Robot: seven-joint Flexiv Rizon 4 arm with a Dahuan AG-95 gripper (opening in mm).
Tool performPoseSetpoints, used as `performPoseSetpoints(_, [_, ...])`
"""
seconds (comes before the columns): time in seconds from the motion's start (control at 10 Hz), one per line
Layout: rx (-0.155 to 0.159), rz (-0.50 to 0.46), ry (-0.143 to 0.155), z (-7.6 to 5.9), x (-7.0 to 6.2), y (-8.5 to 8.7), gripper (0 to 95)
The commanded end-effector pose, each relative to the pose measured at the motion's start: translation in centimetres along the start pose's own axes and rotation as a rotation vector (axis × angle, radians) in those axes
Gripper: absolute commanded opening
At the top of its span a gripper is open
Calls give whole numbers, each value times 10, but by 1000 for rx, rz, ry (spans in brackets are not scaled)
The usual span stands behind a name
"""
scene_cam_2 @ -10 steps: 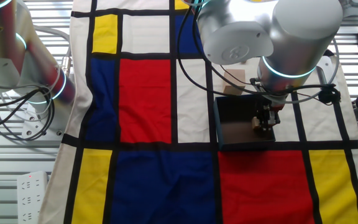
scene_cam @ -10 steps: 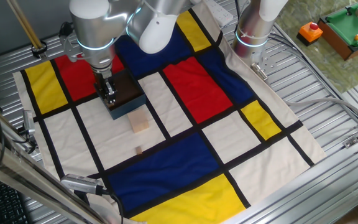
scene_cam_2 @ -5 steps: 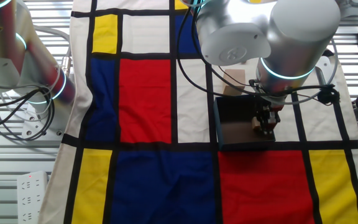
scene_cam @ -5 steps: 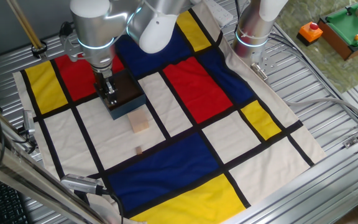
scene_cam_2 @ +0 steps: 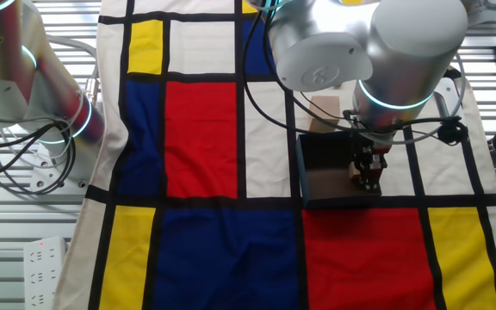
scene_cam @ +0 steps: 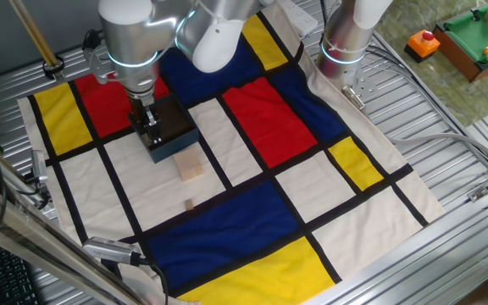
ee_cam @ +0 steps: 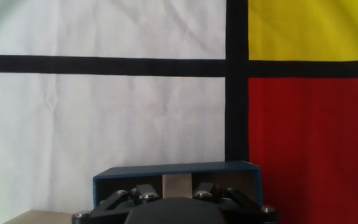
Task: Take everything out of the gift box
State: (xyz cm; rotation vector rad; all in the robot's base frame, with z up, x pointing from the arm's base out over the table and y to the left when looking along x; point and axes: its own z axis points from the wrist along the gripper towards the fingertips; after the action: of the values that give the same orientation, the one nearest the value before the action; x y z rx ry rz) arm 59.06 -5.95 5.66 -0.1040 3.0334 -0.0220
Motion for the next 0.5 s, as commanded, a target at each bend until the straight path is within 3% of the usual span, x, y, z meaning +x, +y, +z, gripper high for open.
performPoseSetpoints(0.1, [0,3,1,0,0,0,760])
performPoseSetpoints(0.5, [6,3,4,0,1,0,760])
